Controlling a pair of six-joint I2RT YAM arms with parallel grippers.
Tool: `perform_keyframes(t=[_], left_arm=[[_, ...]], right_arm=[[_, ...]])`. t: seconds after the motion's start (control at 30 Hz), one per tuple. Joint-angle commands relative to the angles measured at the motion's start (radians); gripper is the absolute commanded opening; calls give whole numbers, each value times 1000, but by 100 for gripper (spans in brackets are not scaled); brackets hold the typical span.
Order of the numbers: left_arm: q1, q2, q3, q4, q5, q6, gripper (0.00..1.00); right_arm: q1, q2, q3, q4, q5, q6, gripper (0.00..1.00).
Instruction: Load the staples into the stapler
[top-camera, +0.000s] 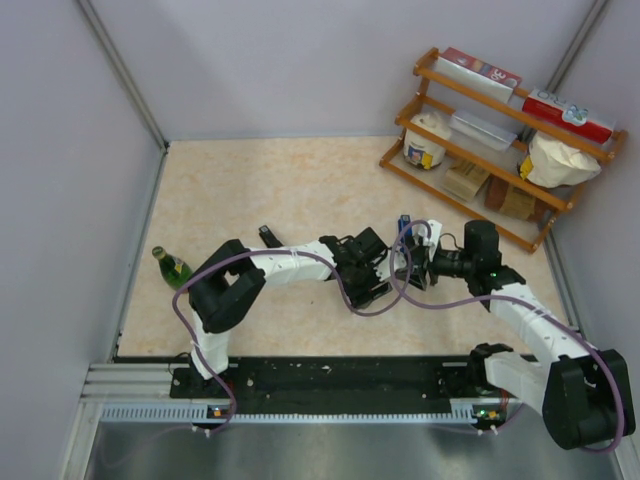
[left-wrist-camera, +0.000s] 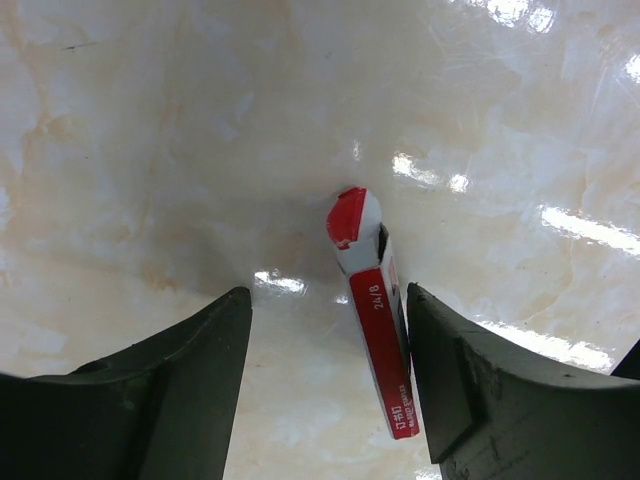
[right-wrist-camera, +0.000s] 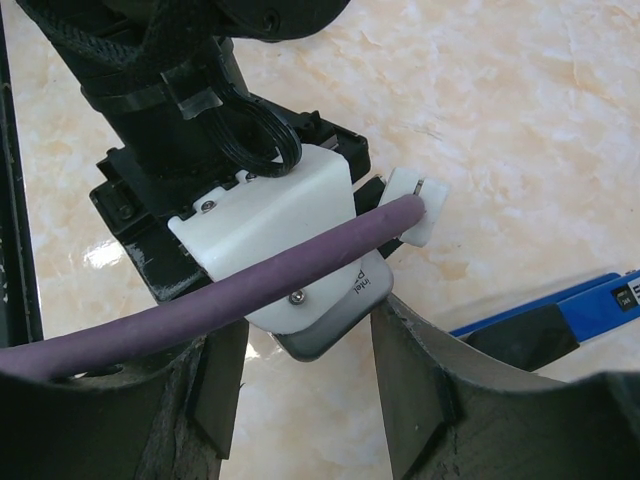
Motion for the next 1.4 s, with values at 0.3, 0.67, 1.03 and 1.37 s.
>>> perform_keyframes(t=[0.3,0.67,1.03,1.37], left_arm=[[-24,-54,-6,-7,-57,94,54],[-21,-58,-34,-24,-10,129,67],[-19,17,-11,-40,-17,132,64],[-16,5,-34,-21,-40,138,46]], right_arm=[[19,-37,45,119,-122,14,51],[17,-24,43,111,-121,6,51],[17,-22,37,107,-124,-5,51],[9,22,68,97,-132,70,50]])
